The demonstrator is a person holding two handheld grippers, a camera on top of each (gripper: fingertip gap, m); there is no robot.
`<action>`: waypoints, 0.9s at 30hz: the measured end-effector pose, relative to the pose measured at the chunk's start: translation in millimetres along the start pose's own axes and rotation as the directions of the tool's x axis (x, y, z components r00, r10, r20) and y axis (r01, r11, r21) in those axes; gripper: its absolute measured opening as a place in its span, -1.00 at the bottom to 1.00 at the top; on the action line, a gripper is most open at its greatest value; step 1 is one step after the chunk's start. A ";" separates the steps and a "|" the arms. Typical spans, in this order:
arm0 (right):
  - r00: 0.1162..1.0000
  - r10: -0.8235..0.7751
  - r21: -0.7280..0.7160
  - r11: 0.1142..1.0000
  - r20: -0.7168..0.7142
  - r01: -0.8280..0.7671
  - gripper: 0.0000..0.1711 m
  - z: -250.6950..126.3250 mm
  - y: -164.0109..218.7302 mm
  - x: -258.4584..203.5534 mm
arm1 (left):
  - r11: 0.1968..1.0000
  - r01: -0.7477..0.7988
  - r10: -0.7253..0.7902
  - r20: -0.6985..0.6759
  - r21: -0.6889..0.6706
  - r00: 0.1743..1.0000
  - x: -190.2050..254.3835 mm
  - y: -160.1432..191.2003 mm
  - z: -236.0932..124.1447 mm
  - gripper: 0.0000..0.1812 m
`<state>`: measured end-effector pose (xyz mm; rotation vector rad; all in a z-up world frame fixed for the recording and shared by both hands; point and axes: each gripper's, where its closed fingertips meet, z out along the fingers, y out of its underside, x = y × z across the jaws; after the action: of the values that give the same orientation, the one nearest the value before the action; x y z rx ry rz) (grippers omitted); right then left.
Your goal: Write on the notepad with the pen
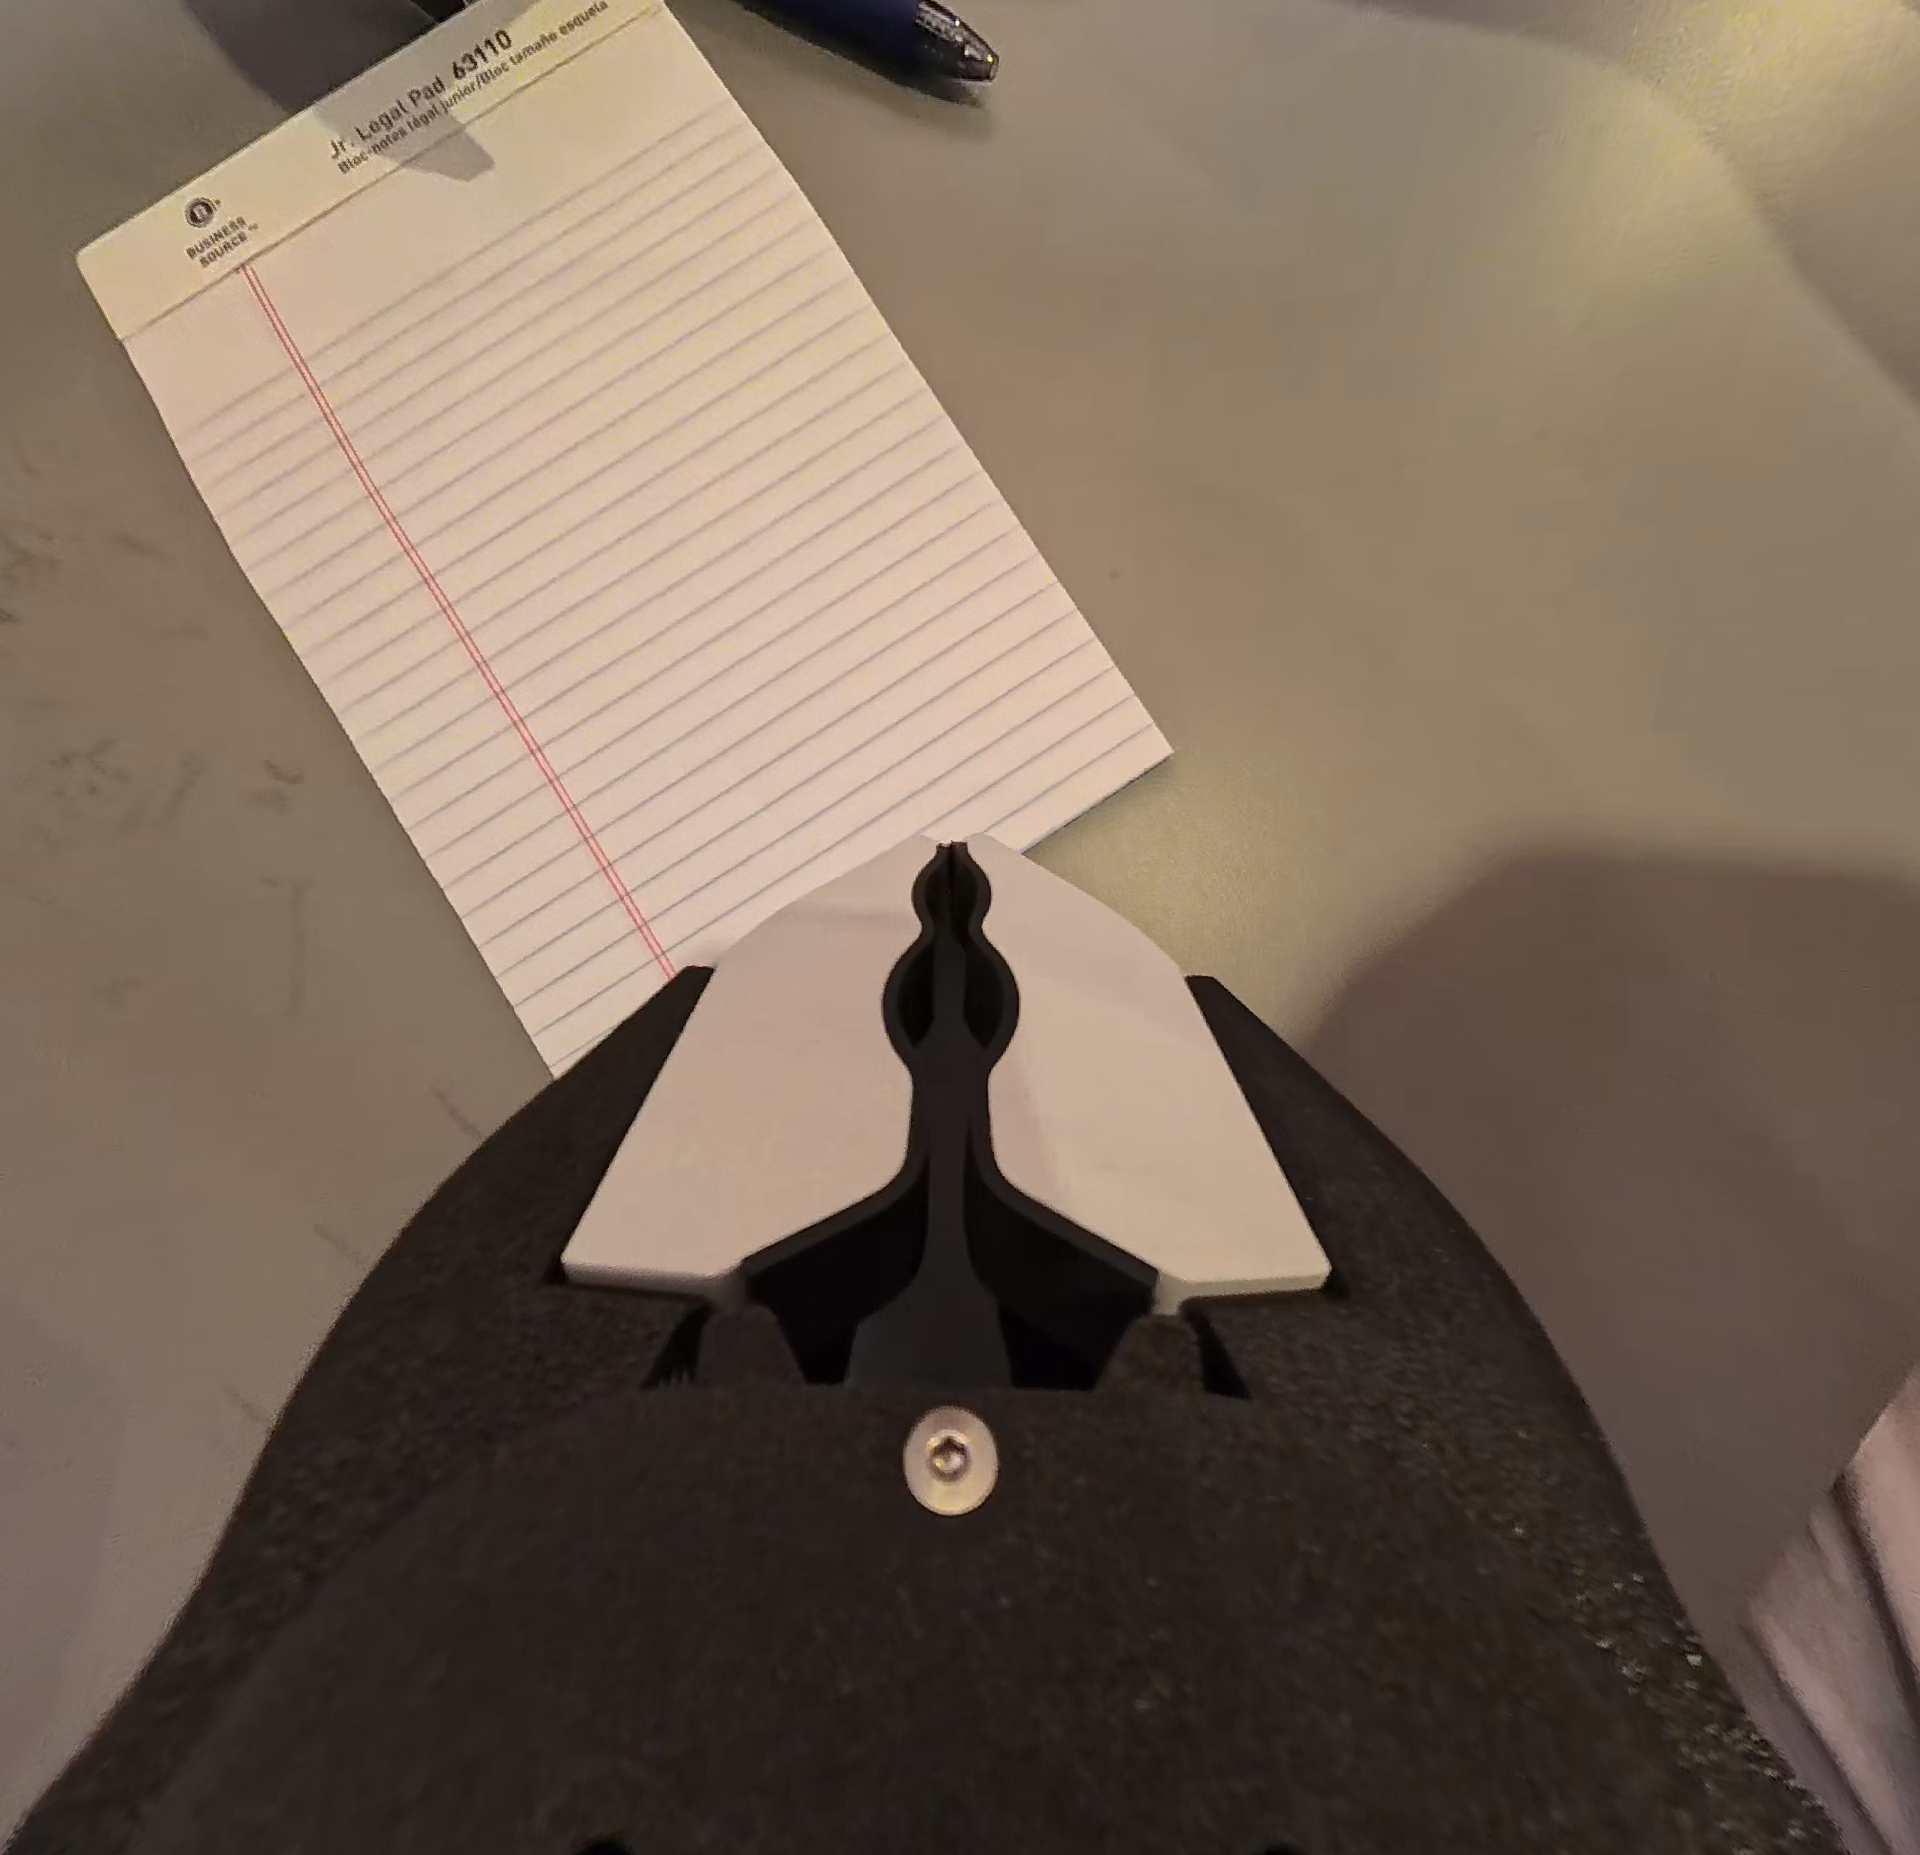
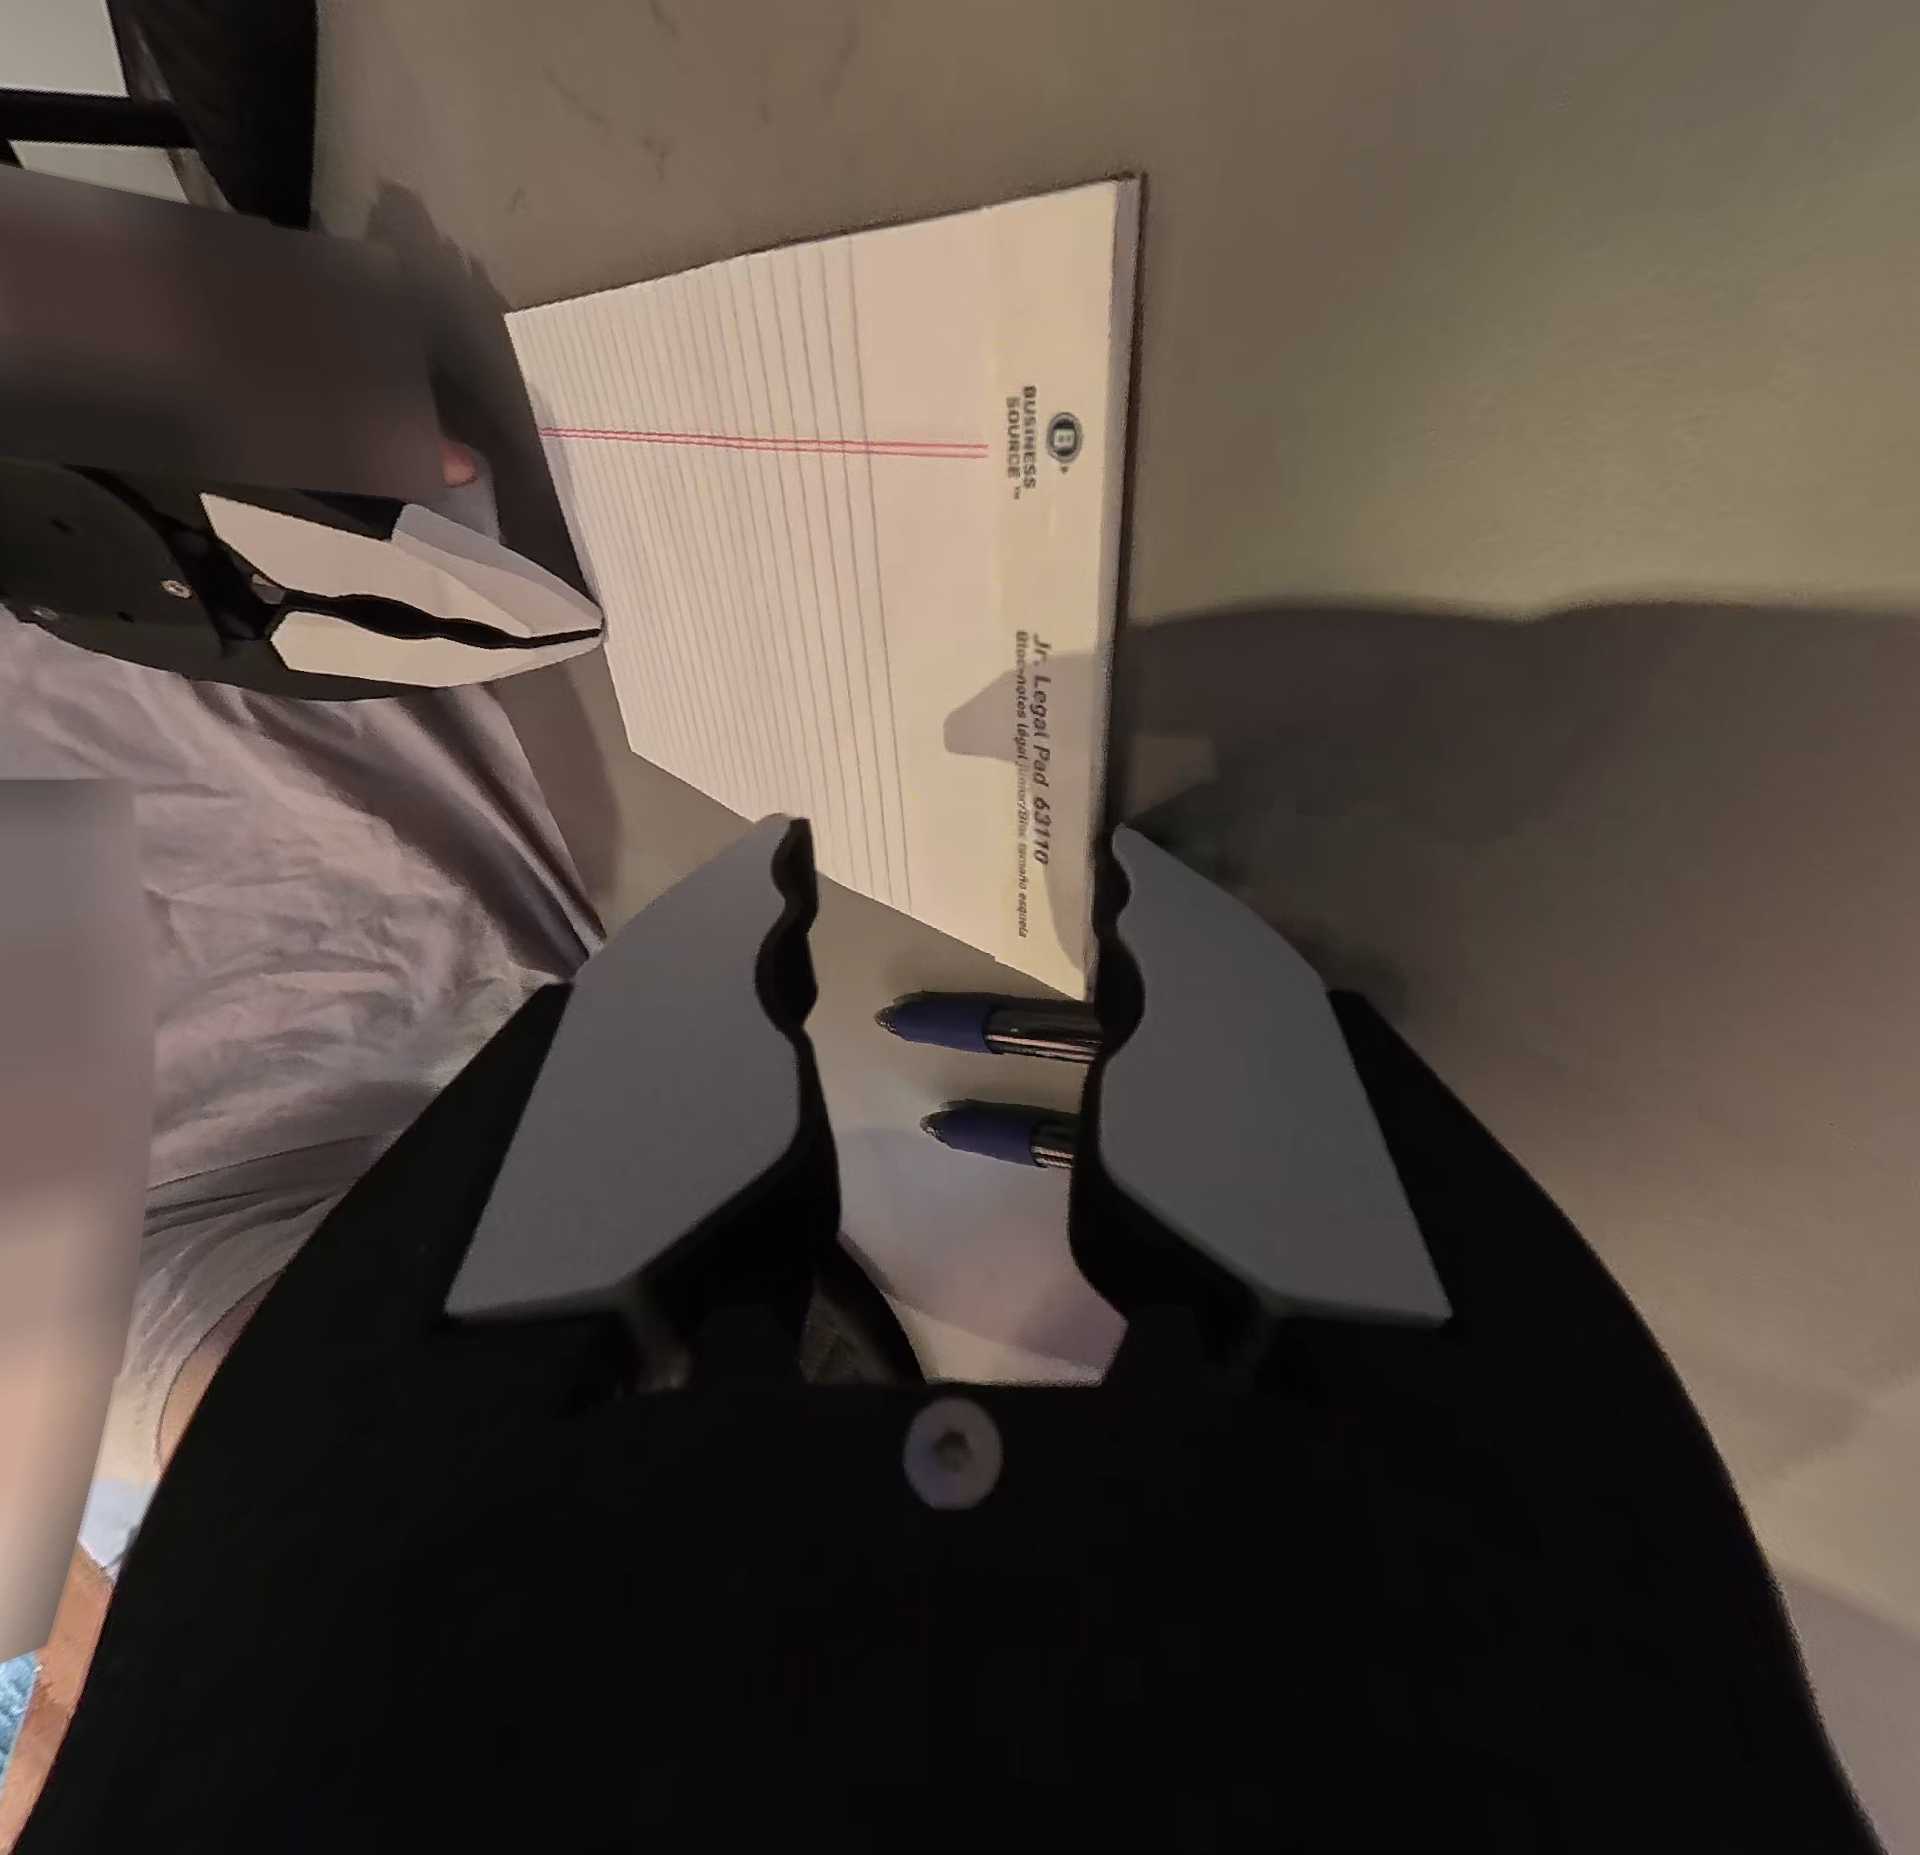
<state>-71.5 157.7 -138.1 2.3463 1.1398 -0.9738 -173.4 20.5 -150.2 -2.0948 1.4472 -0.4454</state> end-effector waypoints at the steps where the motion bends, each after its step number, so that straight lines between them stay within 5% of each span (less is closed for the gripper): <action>1: 1.000 0.010 0.004 1.000 0.012 -0.010 -0.37 0.0 -0.3 -2.0 | 1.000 0.007 -0.007 -0.005 0.008 1.000 -0.5 -0.7 0.5 -1.00; 9: 0.958 0.119 0.154 0.975 0.260 -0.163 -0.33 -7.6 -11.9 -5.0 | 0.999 0.023 -0.022 -0.021 0.042 1.000 -2.8 -3.9 2.6 -1.00; 27: 0.887 0.170 0.227 0.930 0.430 -0.288 -0.23 -15.4 -17.6 -8.4 | 0.998 0.000 0.001 -0.022 0.067 1.000 -5.3 -7.3 5.2 -1.00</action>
<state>-82.5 172.7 -121.6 2.2643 0.5723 -1.5238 -167.1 28.7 -149.7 -2.0429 1.4260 -0.5109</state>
